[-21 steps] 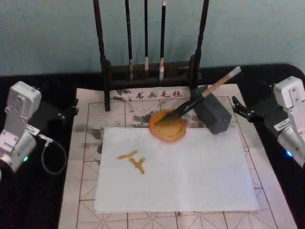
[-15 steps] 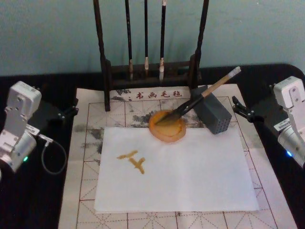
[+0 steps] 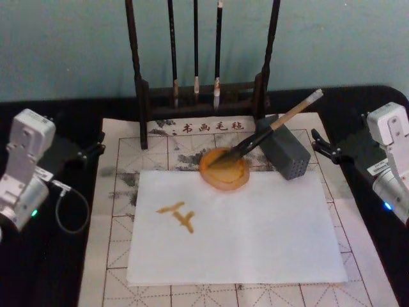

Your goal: Pick up the brush from the inkstone, write on the paper, then place the brush back to its original position.

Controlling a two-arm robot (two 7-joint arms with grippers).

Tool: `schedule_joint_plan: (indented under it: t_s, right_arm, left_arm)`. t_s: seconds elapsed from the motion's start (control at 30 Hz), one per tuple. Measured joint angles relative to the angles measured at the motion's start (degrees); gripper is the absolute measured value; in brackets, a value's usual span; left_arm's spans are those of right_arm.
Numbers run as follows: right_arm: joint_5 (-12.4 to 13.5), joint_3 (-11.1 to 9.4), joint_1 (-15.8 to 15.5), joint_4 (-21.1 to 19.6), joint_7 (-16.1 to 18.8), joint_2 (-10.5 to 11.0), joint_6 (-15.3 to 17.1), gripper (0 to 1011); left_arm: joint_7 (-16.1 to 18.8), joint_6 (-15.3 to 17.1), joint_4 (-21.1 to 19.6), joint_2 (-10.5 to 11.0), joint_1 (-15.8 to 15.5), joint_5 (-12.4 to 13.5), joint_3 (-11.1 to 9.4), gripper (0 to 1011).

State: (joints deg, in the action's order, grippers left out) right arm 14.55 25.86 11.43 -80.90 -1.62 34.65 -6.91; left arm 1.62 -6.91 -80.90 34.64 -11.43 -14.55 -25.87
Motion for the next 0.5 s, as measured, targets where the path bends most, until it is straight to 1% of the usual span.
schedule_joint_plan:
  t_s: [0.5]
  right_arm:
    - [0.00, 0.00, 0.00, 0.00, 0.00, 0.00, 0.00, 1002]
  left_arm:
    - [0.00, 0.00, 0.00, 0.00, 0.00, 0.00, 0.00, 1001]
